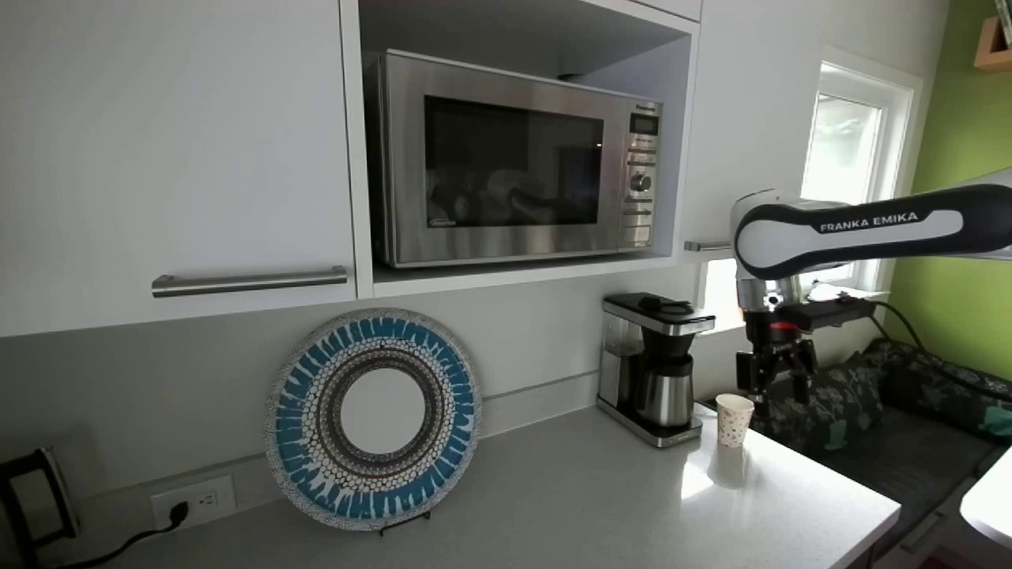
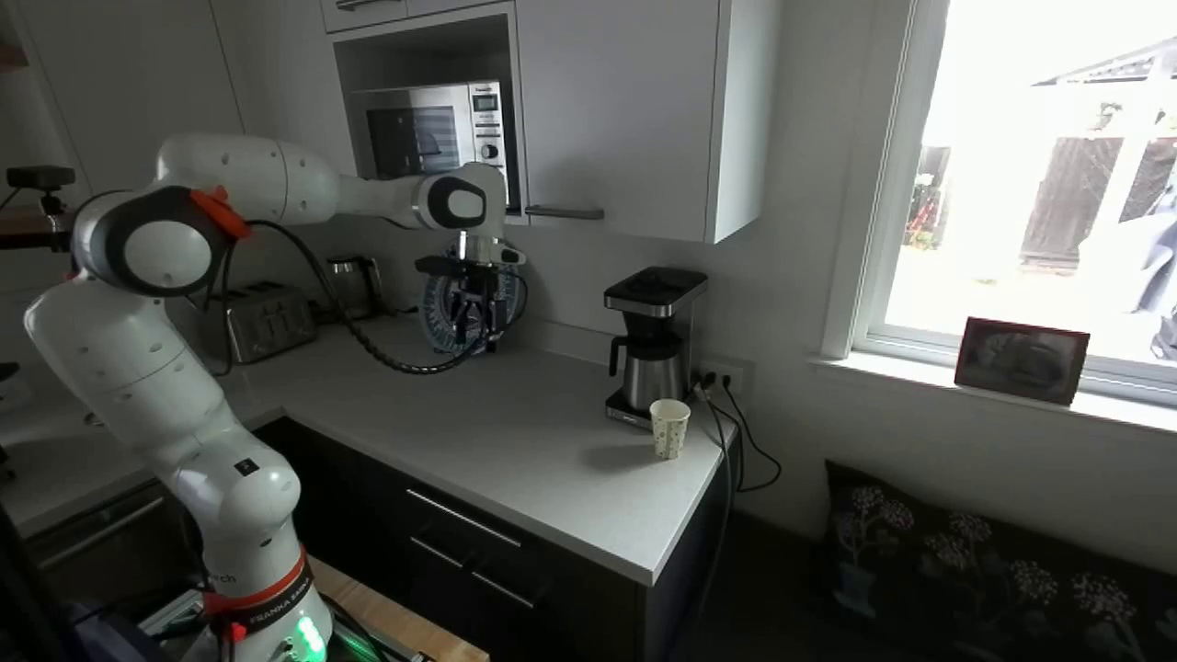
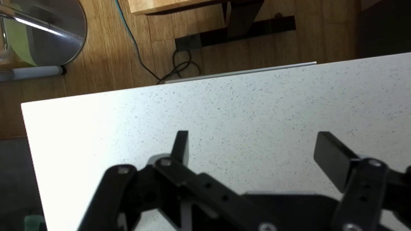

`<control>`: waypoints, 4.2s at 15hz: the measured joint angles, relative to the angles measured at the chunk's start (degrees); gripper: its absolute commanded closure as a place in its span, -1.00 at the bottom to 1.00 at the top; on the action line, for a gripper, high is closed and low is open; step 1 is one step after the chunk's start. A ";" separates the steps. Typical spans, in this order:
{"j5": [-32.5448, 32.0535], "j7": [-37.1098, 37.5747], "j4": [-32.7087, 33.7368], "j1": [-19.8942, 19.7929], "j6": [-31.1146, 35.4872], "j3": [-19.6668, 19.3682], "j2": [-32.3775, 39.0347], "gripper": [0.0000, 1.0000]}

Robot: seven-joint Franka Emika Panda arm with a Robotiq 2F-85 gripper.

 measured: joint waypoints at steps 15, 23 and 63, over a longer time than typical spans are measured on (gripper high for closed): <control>-19.29 -1.13 12.16 4.26 11.05 8.02 -5.20 -1.00; -20.90 -1.93 12.08 4.27 12.65 7.94 -5.19 -1.00; -26.58 -39.12 -4.81 10.07 60.59 6.16 -12.48 1.00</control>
